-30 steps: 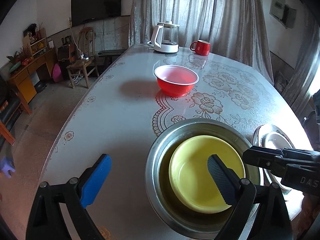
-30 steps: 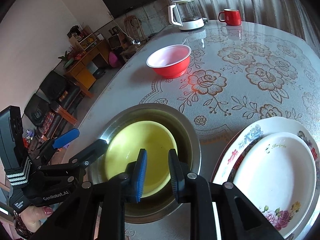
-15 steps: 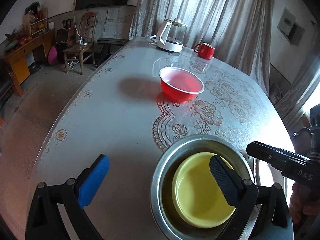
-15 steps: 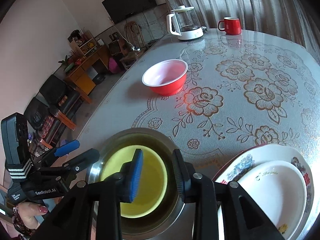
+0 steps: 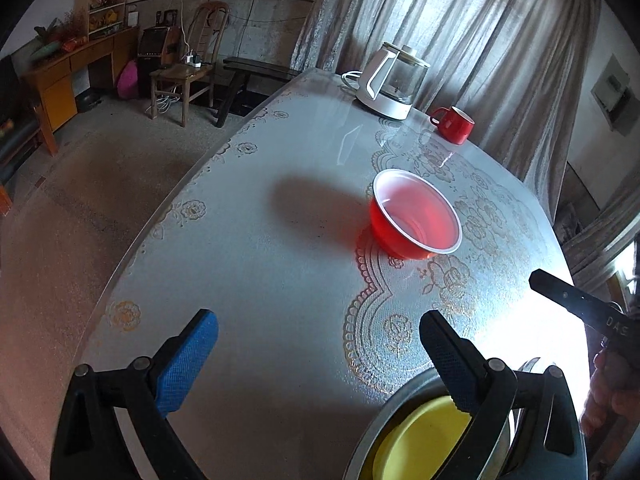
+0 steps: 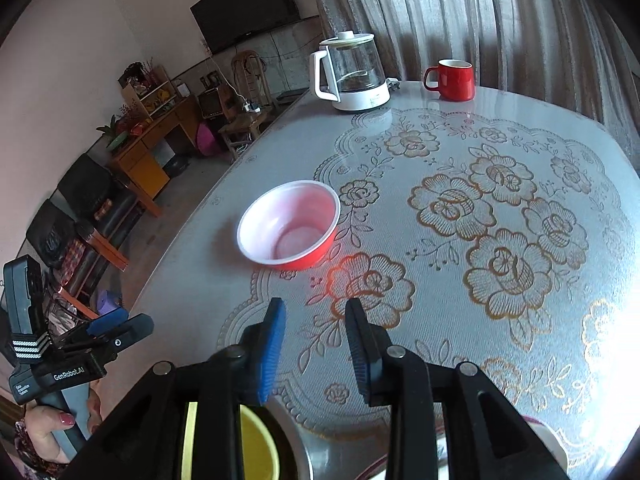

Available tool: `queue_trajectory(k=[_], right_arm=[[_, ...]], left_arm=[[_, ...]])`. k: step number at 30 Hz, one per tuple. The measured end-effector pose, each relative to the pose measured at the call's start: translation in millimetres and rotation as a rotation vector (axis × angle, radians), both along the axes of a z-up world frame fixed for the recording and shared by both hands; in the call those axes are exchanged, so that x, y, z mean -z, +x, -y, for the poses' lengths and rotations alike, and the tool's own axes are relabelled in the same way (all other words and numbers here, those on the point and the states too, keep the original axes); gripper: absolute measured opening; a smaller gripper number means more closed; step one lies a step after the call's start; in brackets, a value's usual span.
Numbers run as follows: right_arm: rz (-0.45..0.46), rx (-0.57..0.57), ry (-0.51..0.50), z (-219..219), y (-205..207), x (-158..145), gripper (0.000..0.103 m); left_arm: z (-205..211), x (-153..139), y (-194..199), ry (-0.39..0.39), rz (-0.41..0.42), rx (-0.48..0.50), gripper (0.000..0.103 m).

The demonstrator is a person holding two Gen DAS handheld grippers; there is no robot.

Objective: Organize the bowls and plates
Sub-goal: 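Move the right gripper to the red bowl rim and grasp it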

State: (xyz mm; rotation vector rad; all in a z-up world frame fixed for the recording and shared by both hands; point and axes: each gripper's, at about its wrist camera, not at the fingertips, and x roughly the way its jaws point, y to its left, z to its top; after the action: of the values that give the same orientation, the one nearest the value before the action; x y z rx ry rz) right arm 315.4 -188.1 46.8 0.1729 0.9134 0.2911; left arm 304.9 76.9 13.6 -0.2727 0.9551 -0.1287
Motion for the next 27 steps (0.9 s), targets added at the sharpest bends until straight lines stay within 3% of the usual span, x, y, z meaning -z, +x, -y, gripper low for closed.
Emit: queue_trajectory(k=[9, 13, 17, 22, 27], right_arm=[[-0.086, 0.030, 0.069, 8.0, 65.9, 24.5, 0.030], [-0.086, 0.024, 0.073, 1.7, 84.8, 32.1, 0.030], [-0.143, 0.044, 0.146, 0.2, 105.3, 46.6, 0.030], [-0.180, 0.047, 0.151, -6.8, 120.6, 62.2, 0.030], [-0.196, 0.031, 0.169, -7.8, 123.9, 72.7, 0.015]], left_arm=[[2.0, 7.6, 24.4, -0.036, -0.018, -0.004, 0.101], [3.0, 8.8, 36.4, -0.039, -0.019, -0.007, 0.101], [4.6, 10.7, 47.2, -0.052, -0.025, -0.007, 0.101], [10.4, 13.0, 62.6, -0.049, -0.027, -0.002, 0.101], [22.2, 12.4, 79.6, -0.002, -0.007, 0.041, 0.093]])
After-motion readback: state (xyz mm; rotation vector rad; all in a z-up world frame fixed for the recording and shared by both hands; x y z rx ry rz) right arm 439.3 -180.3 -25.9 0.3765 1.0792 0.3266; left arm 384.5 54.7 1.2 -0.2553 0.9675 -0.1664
